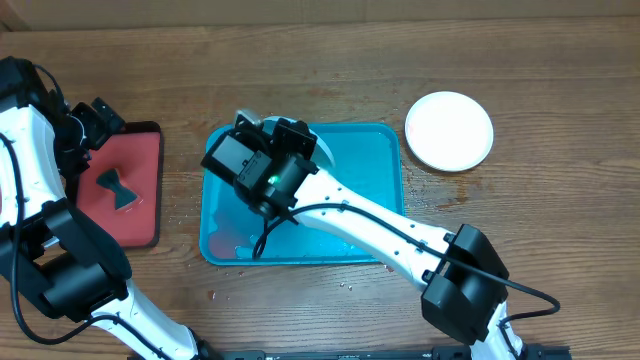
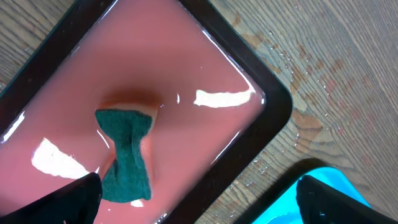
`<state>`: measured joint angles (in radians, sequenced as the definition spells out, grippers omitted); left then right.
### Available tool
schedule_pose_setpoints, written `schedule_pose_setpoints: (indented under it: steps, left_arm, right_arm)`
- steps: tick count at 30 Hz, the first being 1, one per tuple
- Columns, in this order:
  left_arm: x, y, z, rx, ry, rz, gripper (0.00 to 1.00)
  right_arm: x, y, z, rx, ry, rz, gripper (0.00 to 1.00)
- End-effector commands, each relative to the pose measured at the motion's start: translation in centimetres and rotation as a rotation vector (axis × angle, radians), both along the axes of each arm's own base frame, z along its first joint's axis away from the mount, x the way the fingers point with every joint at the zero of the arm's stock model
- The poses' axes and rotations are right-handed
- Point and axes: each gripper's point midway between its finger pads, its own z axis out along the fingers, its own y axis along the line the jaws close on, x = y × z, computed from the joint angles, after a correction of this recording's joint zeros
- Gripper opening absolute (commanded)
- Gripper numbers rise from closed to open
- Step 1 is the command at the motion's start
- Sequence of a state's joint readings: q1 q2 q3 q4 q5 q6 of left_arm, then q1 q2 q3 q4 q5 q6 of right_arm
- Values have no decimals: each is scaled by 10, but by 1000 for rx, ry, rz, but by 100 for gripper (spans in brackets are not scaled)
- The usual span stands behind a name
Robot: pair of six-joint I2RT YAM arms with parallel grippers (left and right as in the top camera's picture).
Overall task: Clean dirty plates on tray and stack at the side
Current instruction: 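Stack the blue-rimmed plate on the plate pile with the right gripper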
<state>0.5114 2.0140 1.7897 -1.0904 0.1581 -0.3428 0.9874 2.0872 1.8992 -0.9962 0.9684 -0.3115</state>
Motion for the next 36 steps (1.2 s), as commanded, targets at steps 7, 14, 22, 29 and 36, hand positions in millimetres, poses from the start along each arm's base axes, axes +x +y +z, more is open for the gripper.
schedule_pose_setpoints:
  steps: [7,14,22,29,36]
  left_arm:
    - [1,1,6,-5,-11,-5,100]
    - [1,1,6,-5,-11,-4,100]
    - [1,1,6,-5,-11,-4,100]
    - [0,0,5,-8,-6,-4,100]
    - [-2,-1,5,-13,3,-4,100]
  right_arm:
    - [45,-71,39,825,383,-226,4]
    - [69,-230,-4,1110,578,-628,4]
    - [66,-327,-75,1202,539,-896,4]
    - [67,-355,-118,1252,442,-1027,4]
    - [67,-378,-131,1176,345,-1110,4]
